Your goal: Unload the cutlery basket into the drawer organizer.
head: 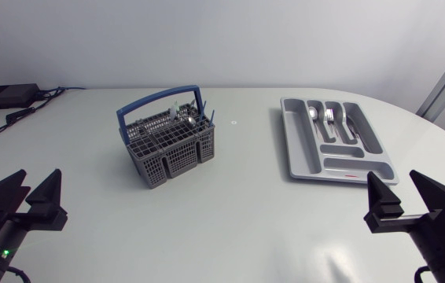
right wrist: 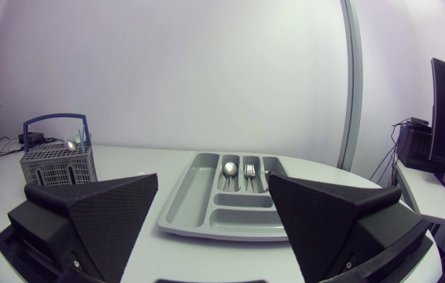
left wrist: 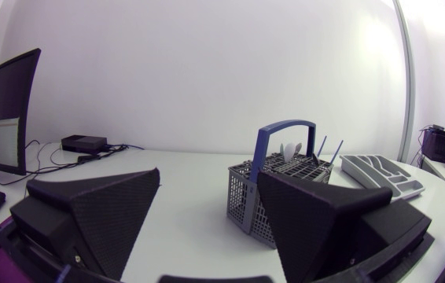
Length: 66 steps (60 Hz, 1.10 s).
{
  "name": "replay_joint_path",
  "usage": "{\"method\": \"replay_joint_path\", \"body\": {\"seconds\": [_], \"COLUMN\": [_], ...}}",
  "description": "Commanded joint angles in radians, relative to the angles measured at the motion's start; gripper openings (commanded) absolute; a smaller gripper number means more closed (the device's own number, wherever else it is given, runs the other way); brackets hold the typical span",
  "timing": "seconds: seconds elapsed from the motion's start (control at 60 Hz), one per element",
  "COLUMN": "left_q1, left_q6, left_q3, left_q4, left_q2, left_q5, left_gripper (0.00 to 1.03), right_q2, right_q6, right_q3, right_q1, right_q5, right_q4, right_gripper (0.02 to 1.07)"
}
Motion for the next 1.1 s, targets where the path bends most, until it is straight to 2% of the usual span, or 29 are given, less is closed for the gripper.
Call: {"method": "replay_joint_path", "body": {"seconds": [0.0,0.567,0.783,0.9,1.083], "left_q1": [-0.001,0.004,0.004,-0.009,-0.024], "left_q6": [-0.022,-0.022,-0.013,-0.016,-0.047], "left_q3": [-0.019,-0.020,0.095,0.208,0.420], "left_q4": [-0.002,0.009,-0.042,-0.042,-0.061], "left_q2": [-0.008,-0.009,0.022,0.167,0.513], "left_q5": [0.000,0.000,0.000,0.000,0.000], "left_gripper": [0.99,0.99,0.99,0.99,0.99], "right_q2": [-0.006,-0.007,0.006,0.155,0.546], "right_q6": [-0.008,-0.017,-0.015,0.005,0.040], "right_q3": [-0.019,-0.021,0.031,0.117,0.271], "right_q1": [0.008,0.010,0.051,0.085,0.114], "right_q5": [0.011,0.011,0.017,0.022,0.043], "right_q4": [-0.004,0.009,0.025,0.069,0.197], "right_gripper": [1.04,1.03,1.03,1.02,1.02]}}
